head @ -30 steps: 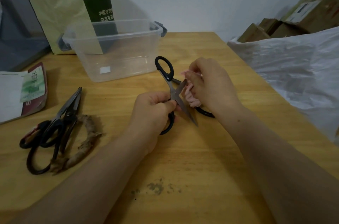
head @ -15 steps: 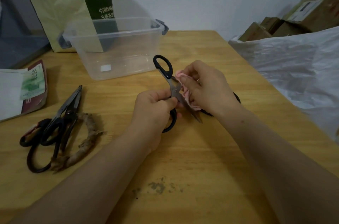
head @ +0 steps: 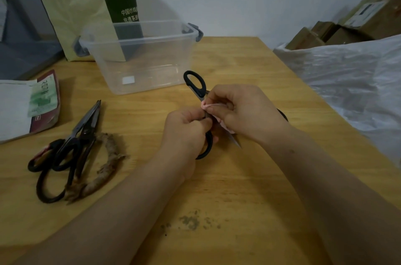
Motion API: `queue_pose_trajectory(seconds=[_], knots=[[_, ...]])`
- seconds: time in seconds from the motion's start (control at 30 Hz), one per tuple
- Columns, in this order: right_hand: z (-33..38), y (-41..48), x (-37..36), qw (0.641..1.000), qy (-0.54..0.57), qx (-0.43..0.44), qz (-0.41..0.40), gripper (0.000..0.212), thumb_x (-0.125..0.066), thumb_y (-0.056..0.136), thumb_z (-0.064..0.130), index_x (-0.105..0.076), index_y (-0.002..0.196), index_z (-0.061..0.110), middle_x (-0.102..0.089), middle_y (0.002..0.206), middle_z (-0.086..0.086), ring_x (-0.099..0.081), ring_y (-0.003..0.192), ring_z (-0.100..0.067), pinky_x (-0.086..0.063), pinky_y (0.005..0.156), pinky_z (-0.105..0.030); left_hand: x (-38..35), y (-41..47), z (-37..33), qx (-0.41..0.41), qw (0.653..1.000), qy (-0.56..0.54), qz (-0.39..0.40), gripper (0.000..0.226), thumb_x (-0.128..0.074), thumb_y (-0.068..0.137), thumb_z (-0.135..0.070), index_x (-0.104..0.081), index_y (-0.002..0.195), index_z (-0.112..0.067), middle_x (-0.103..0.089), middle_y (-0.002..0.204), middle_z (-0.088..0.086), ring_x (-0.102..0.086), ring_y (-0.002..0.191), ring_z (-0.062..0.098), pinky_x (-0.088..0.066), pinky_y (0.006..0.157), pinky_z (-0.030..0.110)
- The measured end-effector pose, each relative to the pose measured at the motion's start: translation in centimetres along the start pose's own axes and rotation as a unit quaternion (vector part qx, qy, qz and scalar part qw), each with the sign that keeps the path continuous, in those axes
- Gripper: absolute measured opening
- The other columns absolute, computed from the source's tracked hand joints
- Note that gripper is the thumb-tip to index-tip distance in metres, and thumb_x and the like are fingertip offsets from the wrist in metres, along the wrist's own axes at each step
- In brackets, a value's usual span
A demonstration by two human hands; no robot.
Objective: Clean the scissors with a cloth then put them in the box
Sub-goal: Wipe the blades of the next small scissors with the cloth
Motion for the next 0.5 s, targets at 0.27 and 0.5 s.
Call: queue_pose_trajectory(seconds=[0.27,0.5], knots=[[-0.5,-0.5,0.1,0.998,0.048,-0.039,0.005,0.012,-0.065,0.088,0.029,-0.064,0.076,0.033,-0.055,0.063,0.016,-0.053,0.066,-0.007,-0.052,0.083,-0.049,-0.1,-0.2,0.2,0.01,1.0,0.009,0.004,0.033,-0.05,0.09,0.008,-0.066,0.069,-0.013,-0.063,0.055,0.002,-0.053,0.044,0.01,-0.034,0.034,0.012],[-0.8,-0.6,1.1,0.994,-0.077,-0.078,-0.005,0.014,-0.058,0.091,0.017,-0.064,0.079,0.022,-0.066,0.078,0.001,-0.059,0.075,-0.013,-0.049,0.088,-0.034,0.1,0.1,-0.1,0.008,1.0,-0.003,0.008,0.028,-0.05,0.09,0.008,-0.067,0.077,-0.011,-0.066,0.065,0.006,-0.055,0.05,0.011,-0.037,0.037,0.013]])
Point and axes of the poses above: each hand's wrist, its own y-axis towards the middle knuckle, its own x-axis out of the back of the hand, z = x × y, the point moved 6 cm from there along y, towards the middle knuckle
